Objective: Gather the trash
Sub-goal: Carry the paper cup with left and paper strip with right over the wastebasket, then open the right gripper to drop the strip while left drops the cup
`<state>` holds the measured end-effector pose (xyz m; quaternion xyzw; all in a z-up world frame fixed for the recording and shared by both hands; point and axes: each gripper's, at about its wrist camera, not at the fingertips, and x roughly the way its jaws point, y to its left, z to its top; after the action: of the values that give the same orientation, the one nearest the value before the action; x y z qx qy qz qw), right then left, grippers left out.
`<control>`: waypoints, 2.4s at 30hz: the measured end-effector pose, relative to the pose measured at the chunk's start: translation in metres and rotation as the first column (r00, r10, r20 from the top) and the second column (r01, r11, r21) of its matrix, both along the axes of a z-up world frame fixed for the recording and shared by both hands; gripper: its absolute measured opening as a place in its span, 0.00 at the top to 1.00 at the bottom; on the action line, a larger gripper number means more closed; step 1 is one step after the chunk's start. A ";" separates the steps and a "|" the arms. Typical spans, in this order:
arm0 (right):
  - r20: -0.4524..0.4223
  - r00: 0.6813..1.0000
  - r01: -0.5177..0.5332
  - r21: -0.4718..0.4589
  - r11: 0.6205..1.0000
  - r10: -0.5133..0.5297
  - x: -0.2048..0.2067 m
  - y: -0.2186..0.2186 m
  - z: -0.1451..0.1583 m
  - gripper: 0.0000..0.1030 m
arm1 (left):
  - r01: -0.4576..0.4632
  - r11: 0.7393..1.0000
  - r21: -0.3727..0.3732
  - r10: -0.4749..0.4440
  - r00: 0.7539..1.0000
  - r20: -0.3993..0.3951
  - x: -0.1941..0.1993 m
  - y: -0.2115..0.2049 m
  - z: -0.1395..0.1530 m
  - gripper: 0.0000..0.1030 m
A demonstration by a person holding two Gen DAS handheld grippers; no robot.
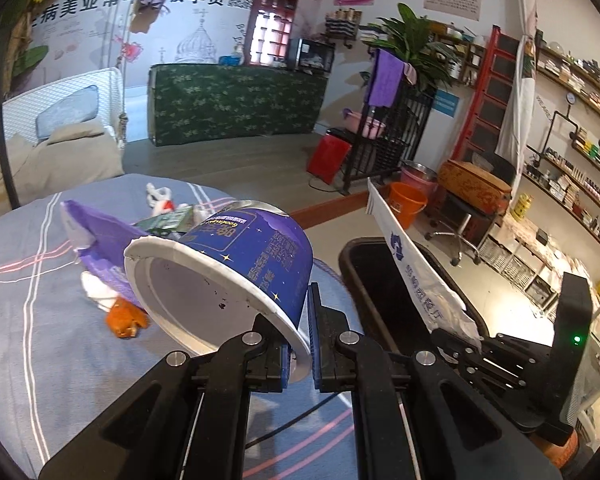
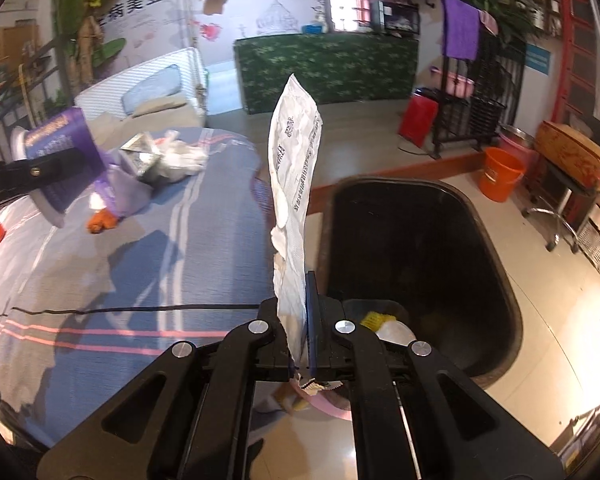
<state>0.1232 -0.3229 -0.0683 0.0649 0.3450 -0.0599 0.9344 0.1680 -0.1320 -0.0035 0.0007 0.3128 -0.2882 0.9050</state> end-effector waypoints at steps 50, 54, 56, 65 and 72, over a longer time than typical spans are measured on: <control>-0.084 0.960 0.276 0.123 0.953 -0.267 -0.030 -0.087 -0.035 0.34 | 0.357 0.932 0.067 -0.341 0.923 -0.179 0.015 -0.177 -0.043 0.92; -0.092 0.962 0.266 0.127 0.955 -0.256 -0.033 -0.083 -0.037 0.34 | 0.381 0.923 0.059 -0.362 0.908 -0.209 0.022 -0.191 -0.048 0.92; -0.093 0.962 0.266 0.126 0.956 -0.255 -0.033 -0.080 -0.037 0.34 | 0.386 0.921 0.050 -0.365 0.902 -0.231 0.027 -0.198 -0.050 0.92; -0.100 0.962 0.265 0.135 0.955 -0.253 -0.035 -0.077 -0.035 0.33 | 0.453 0.888 0.081 -0.414 0.863 -0.288 0.030 -0.224 -0.056 0.91; -0.106 0.965 0.251 0.142 0.957 -0.238 -0.036 -0.072 -0.038 0.33 | 0.445 0.892 0.085 -0.405 0.868 -0.287 0.033 -0.230 -0.052 0.35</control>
<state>0.0868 -0.3951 -0.1060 0.1767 0.3788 -0.1509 0.8958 0.2009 -0.3615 -0.0554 0.0988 0.4423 -0.4541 0.7671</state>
